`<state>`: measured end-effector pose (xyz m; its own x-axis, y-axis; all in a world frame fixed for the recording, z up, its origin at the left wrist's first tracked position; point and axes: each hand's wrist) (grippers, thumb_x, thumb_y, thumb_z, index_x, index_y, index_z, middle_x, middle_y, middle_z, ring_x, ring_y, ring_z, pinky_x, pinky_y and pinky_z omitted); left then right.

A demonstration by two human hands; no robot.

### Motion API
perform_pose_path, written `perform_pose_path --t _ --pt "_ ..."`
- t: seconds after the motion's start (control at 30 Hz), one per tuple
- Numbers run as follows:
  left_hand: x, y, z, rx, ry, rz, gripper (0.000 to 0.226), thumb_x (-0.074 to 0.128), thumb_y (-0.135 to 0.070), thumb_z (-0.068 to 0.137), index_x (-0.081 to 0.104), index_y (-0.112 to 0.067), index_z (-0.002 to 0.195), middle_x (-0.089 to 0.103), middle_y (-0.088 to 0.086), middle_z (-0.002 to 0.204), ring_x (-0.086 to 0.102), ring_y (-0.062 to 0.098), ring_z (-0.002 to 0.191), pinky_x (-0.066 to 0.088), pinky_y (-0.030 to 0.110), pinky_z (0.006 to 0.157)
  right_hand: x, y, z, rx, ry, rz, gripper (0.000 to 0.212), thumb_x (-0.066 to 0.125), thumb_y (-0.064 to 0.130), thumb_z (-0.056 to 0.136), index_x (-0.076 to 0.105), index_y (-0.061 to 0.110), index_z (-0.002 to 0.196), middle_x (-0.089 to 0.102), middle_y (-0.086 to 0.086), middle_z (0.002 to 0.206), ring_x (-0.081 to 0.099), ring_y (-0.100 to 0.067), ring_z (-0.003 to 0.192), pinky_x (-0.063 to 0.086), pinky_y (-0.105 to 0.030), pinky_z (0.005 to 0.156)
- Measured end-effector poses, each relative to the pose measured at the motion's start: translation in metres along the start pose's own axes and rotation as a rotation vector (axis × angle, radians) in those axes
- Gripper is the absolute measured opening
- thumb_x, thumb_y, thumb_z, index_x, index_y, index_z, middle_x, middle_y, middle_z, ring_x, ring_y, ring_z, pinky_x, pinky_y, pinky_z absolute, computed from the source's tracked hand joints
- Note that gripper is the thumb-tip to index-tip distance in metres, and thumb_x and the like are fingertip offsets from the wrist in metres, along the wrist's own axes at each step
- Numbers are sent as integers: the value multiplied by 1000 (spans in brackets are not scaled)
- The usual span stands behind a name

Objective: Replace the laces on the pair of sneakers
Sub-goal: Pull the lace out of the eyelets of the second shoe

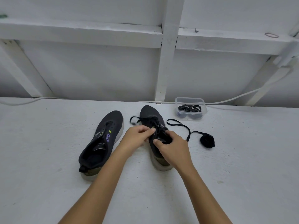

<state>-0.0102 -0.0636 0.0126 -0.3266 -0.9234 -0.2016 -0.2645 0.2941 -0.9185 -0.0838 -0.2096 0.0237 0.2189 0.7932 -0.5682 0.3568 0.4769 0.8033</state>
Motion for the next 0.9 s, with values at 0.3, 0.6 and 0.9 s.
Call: perform_pose_path --t 0.3,0.6,0.9 --pt "-8 -4 12 16 -582 -441 19 59 -32 100 63 -14 94 66 0 87 65 10 78 54 26 64 1 0 1 10 3 -3 49 74 50 80 66 33 126 71 15 107 64 -8 102 54 -27 91" --pt "-3 15 1 18 19 -147 20 72 -36 90 76 -23 105 74 4 109 69 19 102 55 26 79 0 1 -1 -2 7 -1 43 73 46 83 65 33 123 68 19 100 61 -5 99 45 -18 81" --pt "3 15 0 69 -45 -180 13 55 -25 103 62 -17 98 77 -5 101 71 7 99 54 32 83 -1 2 -1 -24 3 13 38 69 46 88 63 33 123 65 20 97 62 -7 103 49 -24 88"
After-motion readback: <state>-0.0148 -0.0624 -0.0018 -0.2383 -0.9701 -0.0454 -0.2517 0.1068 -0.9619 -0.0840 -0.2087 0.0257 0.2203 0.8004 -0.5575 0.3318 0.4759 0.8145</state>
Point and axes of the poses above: each hand's wrist, its own z-axis towards the middle knuckle, its own x-axis out of the palm, y = z × x
